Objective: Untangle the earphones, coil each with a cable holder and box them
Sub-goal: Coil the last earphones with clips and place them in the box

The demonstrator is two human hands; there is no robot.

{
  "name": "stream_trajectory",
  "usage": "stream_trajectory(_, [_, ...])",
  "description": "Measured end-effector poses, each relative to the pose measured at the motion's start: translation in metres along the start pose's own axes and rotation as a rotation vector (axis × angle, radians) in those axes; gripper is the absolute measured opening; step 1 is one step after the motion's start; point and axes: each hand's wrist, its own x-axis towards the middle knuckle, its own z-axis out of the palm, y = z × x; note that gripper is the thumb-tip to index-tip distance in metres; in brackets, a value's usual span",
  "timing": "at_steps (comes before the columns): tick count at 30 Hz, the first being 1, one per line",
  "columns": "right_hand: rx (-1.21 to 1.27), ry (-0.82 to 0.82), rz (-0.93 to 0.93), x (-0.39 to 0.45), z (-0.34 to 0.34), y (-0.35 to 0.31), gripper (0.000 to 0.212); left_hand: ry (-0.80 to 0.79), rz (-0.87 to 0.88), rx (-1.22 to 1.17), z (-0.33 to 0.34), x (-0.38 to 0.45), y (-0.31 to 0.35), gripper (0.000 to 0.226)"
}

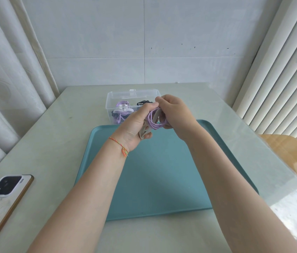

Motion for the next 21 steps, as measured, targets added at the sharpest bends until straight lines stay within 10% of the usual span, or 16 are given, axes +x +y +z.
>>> stream_trajectory(21, [0.16,-0.079,0.014,0.009,0.001,0.016,0.016,-0.032,0.092,-0.152,-0.004,0.005,-0.001,0.032])
